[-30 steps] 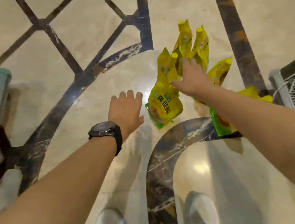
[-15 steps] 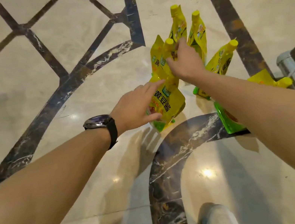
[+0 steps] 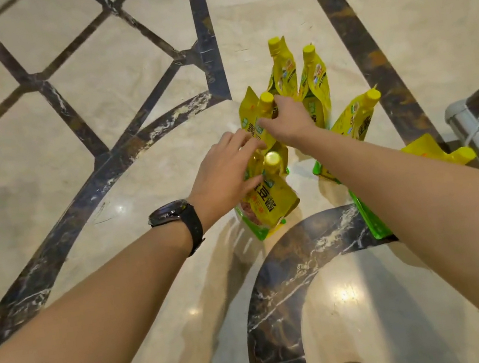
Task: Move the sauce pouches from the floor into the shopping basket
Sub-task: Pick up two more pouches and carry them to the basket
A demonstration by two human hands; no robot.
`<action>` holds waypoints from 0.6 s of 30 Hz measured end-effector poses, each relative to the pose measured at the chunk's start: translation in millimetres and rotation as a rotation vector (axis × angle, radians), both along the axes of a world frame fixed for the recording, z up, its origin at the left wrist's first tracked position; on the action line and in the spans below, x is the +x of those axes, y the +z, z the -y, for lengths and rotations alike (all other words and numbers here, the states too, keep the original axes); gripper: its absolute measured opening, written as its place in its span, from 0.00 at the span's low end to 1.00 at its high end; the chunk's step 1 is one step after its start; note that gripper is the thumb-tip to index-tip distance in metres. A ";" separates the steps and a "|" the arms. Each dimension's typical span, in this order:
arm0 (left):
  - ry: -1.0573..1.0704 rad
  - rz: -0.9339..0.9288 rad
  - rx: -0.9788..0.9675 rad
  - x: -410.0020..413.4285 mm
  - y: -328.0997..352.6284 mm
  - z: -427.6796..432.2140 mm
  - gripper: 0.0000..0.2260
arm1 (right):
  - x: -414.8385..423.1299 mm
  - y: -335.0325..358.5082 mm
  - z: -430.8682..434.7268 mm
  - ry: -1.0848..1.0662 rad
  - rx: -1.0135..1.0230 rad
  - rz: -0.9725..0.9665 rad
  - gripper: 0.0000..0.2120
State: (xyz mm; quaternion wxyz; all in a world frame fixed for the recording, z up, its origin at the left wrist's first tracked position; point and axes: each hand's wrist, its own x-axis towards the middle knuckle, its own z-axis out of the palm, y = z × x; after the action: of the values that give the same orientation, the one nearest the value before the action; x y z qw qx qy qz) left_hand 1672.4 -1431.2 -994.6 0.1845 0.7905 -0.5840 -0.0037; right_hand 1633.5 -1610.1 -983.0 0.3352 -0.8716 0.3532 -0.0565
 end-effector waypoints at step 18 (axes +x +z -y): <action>0.145 -0.195 0.203 59.8 25.5 -82.5 0.09 | 6.0 -11.7 -4.7 -0.022 -0.040 -0.031 0.06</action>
State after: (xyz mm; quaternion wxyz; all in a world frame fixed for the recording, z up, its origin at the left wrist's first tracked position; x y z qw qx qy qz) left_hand 1732.2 -1348.7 -969.0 0.1591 0.8410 -0.5015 -0.1262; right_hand 1639.5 -1605.4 -994.8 0.3117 -0.8748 0.3670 -0.0536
